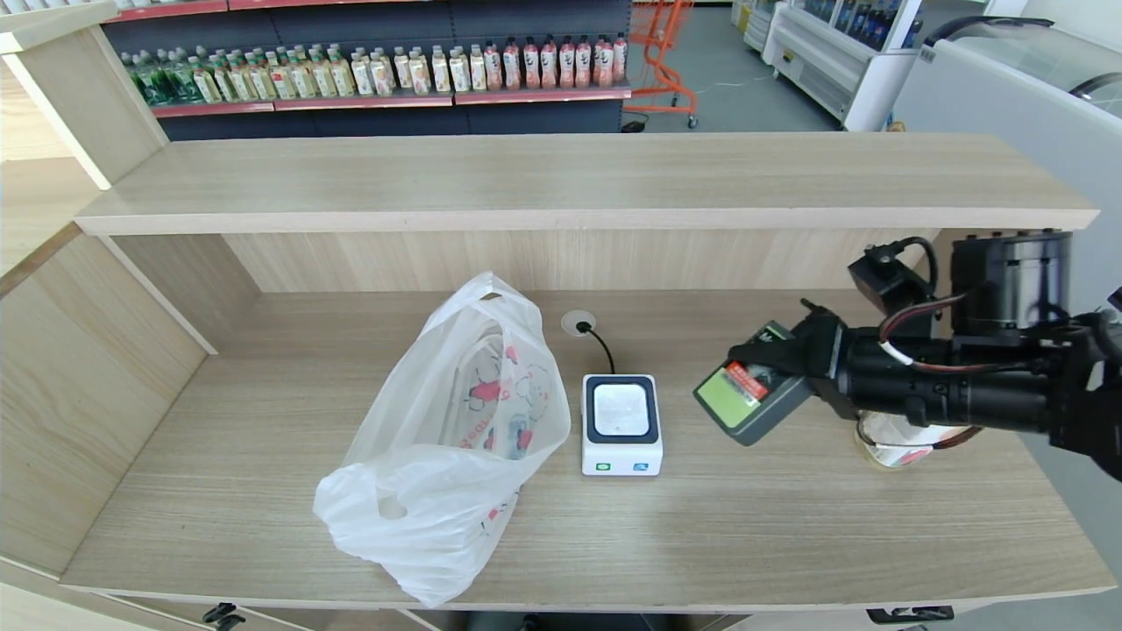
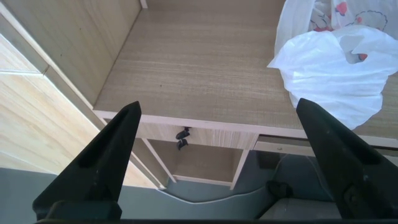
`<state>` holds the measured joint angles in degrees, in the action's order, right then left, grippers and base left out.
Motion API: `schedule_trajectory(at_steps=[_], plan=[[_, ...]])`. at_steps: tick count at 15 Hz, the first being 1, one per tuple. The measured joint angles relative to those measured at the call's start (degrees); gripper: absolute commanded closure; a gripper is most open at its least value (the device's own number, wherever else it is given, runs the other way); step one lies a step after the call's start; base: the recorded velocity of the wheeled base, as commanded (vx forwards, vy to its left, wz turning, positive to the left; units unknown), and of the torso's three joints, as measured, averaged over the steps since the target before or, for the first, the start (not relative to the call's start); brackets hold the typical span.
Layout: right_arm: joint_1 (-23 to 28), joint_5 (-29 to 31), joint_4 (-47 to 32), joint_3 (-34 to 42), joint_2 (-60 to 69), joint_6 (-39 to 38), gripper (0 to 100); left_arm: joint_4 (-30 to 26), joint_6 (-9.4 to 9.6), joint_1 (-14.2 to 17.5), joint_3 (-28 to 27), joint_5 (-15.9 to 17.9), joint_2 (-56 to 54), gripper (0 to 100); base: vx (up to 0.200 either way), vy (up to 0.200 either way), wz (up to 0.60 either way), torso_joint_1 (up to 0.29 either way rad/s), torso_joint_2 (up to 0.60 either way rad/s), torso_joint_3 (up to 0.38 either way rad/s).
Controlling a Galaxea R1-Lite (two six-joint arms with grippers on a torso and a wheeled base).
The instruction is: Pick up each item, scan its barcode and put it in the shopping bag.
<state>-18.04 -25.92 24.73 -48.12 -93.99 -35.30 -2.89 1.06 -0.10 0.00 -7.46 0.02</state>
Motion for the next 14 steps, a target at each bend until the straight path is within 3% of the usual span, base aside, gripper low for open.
schedule_trajectory(at_steps=[4, 7, 11, 14], plan=[[-6.1, 6.1, 5.2, -2.8, -8.6, 2.8, 100, 0.0, 0.00, 0.0, 0.0, 0.0, 0.0, 0, 0.000, 0.000, 0.00, 0.000, 0.00, 0.000], [-7.4, 6.5, 5.8, -3.9, -12.9, 8.9, 100, 0.0, 0.00, 0.0, 0.0, 0.0, 0.0, 0, 0.000, 0.000, 0.00, 0.000, 0.00, 0.000], [-8.3, 6.2, 12.8, -5.0, -18.1, 10.7, 100, 0.0, 0.00, 0.0, 0.0, 0.0, 0.0, 0, 0.000, 0.000, 0.00, 0.000, 0.00, 0.000], [-9.2, 6.2, 13.7, -6.5, -20.7, 13.5, 100, 0.0, 0.00, 0.0, 0.0, 0.0, 0.0, 0, 0.000, 0.000, 0.00, 0.000, 0.00, 0.000]])
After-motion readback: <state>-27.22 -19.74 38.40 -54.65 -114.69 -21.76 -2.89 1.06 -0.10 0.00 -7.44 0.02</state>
